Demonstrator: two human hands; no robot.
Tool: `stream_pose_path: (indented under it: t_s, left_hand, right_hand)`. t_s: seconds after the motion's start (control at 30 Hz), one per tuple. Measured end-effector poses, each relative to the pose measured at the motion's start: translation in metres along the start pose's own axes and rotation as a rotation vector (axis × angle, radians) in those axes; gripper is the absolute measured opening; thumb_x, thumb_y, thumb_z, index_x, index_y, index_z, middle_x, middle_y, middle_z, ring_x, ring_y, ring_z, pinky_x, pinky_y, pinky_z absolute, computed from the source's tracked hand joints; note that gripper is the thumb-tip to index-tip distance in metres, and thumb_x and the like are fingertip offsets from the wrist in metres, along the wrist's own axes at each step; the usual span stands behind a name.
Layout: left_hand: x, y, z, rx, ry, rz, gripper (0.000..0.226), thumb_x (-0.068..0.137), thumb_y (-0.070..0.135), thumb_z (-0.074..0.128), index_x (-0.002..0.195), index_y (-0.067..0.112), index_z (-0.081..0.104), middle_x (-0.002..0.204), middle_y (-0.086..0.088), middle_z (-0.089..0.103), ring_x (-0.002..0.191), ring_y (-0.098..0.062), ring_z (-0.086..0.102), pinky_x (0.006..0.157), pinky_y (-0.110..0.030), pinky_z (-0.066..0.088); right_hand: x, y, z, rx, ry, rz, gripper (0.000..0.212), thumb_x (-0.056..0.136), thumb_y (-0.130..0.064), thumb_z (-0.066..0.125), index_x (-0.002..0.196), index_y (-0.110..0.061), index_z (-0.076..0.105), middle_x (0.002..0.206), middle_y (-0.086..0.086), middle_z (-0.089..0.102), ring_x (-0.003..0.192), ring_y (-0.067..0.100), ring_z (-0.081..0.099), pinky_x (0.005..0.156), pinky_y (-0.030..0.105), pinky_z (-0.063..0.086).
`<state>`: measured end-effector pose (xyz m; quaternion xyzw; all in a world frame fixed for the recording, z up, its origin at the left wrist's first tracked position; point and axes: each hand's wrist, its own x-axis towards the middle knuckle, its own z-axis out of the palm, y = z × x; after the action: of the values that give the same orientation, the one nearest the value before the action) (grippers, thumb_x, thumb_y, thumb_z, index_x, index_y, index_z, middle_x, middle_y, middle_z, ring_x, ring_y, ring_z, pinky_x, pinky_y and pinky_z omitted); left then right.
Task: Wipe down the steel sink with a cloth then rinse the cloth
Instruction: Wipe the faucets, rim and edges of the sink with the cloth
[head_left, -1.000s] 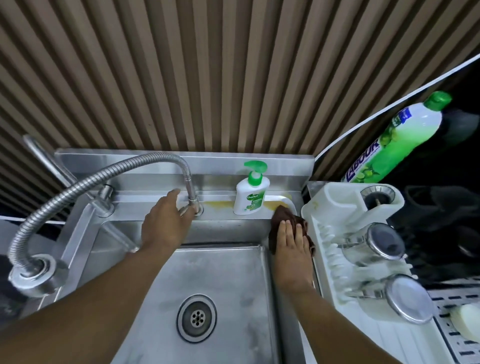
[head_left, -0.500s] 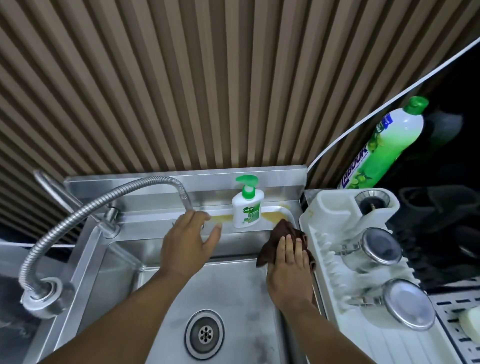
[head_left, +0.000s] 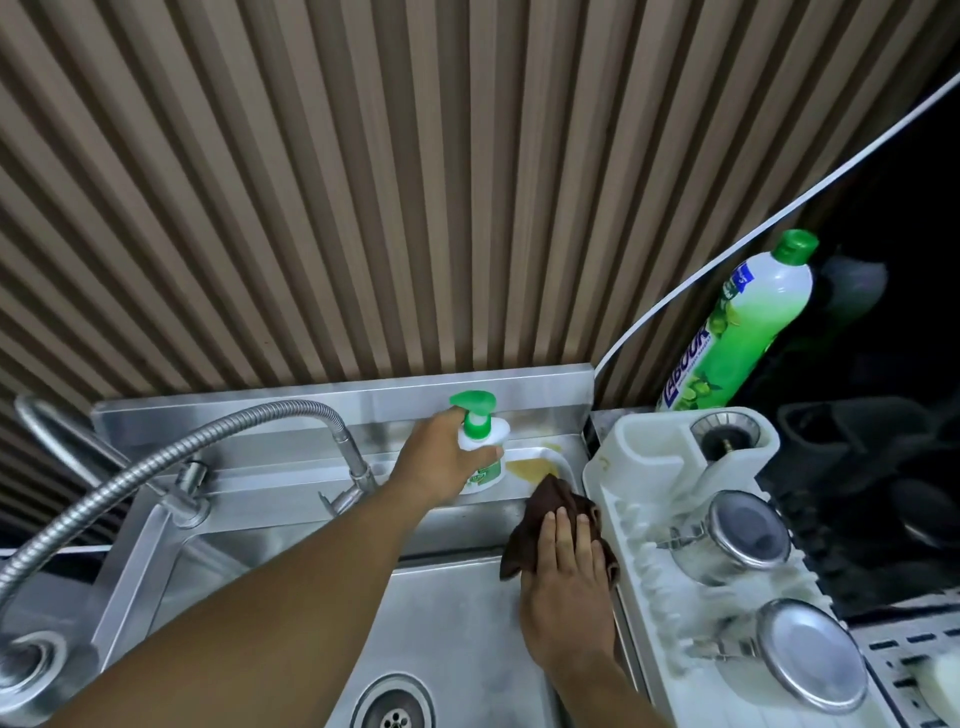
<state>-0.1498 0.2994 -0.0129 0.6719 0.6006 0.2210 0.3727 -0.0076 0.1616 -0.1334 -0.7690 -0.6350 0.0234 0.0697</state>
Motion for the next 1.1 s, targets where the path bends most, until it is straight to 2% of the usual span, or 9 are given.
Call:
stream_pose_path:
  t_s: [0.17,0.4,0.5,0.6,0.73,0.87,0.93,1.03,1.1]
  left_hand:
    - [-0.015,-0.016,-0.012,-0.025,-0.010,0.031,0.037,0.081,0.034,0.083,0.110,0.022,0.063,0.106,0.003,0.066,0.096,-0.019,0.063,0.086,-0.032,0.050]
    - [-0.041,-0.052,-0.049,-0.048,0.019,-0.016,0.064,0.065,0.066,0.075,0.115,0.027,0.067,0.105,0.009,0.072,0.096,-0.015,0.067,0.089,-0.045,0.056]
    - [-0.054,-0.060,-0.062,-0.049,0.041,-0.024,0.063,0.065,0.067,0.074,0.114,0.028,0.068,0.106,0.012,0.071,0.098,-0.011,0.067,0.091,-0.041,0.055]
    - [-0.068,-0.068,-0.073,-0.060,0.054,-0.030,0.066,0.061,0.071,0.072,0.112,0.030,0.069,0.103,0.016,0.073,0.096,-0.005,0.067,0.090,-0.037,0.055]
    - [-0.082,-0.082,-0.085,-0.084,0.075,-0.049,0.032,0.075,0.044,0.085,0.102,0.036,0.069,0.097,0.025,0.072,0.091,-0.001,0.067,0.086,-0.032,0.056]
    - [-0.089,-0.097,-0.097,-0.093,0.060,-0.075,0.038,0.074,0.047,0.084,0.106,0.031,0.071,0.099,0.014,0.075,0.091,-0.006,0.069,0.084,-0.036,0.058]
    - [-0.092,-0.101,-0.103,-0.100,0.063,-0.083,0.037,0.076,0.043,0.084,0.108,0.030,0.070,0.100,0.012,0.074,0.093,-0.007,0.069,0.084,-0.035,0.058]
    - [-0.096,-0.103,-0.109,-0.101,0.080,-0.072,0.033,0.078,0.037,0.084,0.106,0.034,0.068,0.099,0.021,0.072,0.092,-0.002,0.068,0.084,-0.032,0.058]
    - [-0.099,-0.103,-0.114,-0.107,0.084,-0.075,0.032,0.078,0.035,0.085,0.104,0.035,0.067,0.098,0.020,0.072,0.093,-0.002,0.068,0.087,-0.034,0.057]
  right_hand:
    - [0.001,-0.001,0.004,0.024,0.011,0.013,0.067,0.083,-0.031,0.036,0.138,0.003,0.056,0.142,0.020,0.056,0.133,0.041,0.051,0.116,0.043,0.014]
    - [0.023,-0.003,0.002,0.035,-0.039,0.022,0.068,0.080,-0.025,0.036,0.139,0.004,0.055,0.143,0.021,0.056,0.134,0.039,0.050,0.116,0.040,0.009]
    - [0.021,0.001,0.002,0.042,-0.041,-0.008,0.065,0.074,-0.019,0.048,0.135,0.002,0.059,0.140,0.017,0.059,0.131,0.037,0.054,0.114,0.040,0.016]
    - [0.019,-0.003,-0.004,0.111,-0.047,0.050,0.056,0.082,-0.022,0.041,0.127,-0.004,0.067,0.133,0.013,0.065,0.127,0.033,0.059,0.109,0.039,0.028]
    - [0.032,-0.031,-0.043,0.552,-0.073,0.359,0.032,0.101,-0.022,0.038,0.126,-0.015,0.058,0.117,0.012,0.067,0.115,0.036,0.061,0.085,0.040,0.043]
    - [0.050,-0.059,-0.082,1.297,0.052,0.643,0.026,0.104,-0.016,0.039,0.105,-0.015,0.065,0.078,-0.004,0.069,0.077,0.018,0.070,0.067,0.033,0.047]
    - [0.063,-0.064,-0.090,1.487,0.110,0.720,0.027,0.105,-0.017,0.039,0.101,-0.016,0.066,0.069,-0.004,0.070,0.061,0.010,0.068,0.068,0.033,0.051]
    - [0.086,-0.069,-0.094,1.547,0.252,0.676,0.024,0.095,-0.028,0.044,0.101,-0.028,0.067,0.086,0.001,0.072,0.083,0.019,0.070,0.085,0.037,0.056]
    - [0.100,-0.072,-0.098,1.449,0.322,0.605,0.039,0.086,-0.041,0.042,0.117,-0.038,0.065,0.108,0.003,0.071,0.101,0.023,0.067,0.099,0.045,0.052]
